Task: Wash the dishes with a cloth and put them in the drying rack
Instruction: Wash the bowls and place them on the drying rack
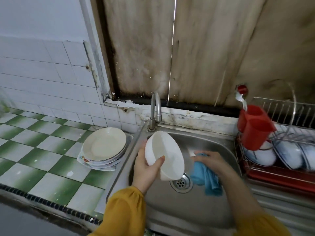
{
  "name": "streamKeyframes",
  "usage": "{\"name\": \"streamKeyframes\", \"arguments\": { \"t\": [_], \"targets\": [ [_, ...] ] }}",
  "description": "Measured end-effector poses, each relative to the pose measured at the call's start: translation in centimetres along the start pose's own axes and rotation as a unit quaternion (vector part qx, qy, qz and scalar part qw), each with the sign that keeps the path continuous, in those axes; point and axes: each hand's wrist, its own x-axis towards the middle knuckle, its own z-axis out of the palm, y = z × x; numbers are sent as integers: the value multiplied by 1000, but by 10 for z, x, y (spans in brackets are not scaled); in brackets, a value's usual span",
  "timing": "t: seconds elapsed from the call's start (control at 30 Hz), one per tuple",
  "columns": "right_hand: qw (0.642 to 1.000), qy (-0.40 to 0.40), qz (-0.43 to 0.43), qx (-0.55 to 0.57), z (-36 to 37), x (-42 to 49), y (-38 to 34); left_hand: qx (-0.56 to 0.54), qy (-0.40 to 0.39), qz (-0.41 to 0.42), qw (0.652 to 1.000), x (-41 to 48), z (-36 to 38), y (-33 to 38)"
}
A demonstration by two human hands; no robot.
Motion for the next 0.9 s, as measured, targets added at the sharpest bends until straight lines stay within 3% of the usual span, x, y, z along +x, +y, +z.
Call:
{"name": "streamKeyframes", "arguments": {
  "t": [0.3,0.47,0.6,0.73,0.9],
  "targets": [
    [997,21,56,37,-44,-14,22,193,-66,68,977,-11,41,-11],
    [988,30,97,117,-46,-18,31,310,-83,149,935,-16,54,-10],
    [919,-1,172,354,-42,-26,36,440,-87,243,860,-16,61,-1],
    [851,-74,157,495,-40,-34,34,523,-92,293,795,-17,65,7],
    [815,-50,60,574,-26,-33,23,522,-104,319,784,-20,66,11]
  ]
}}
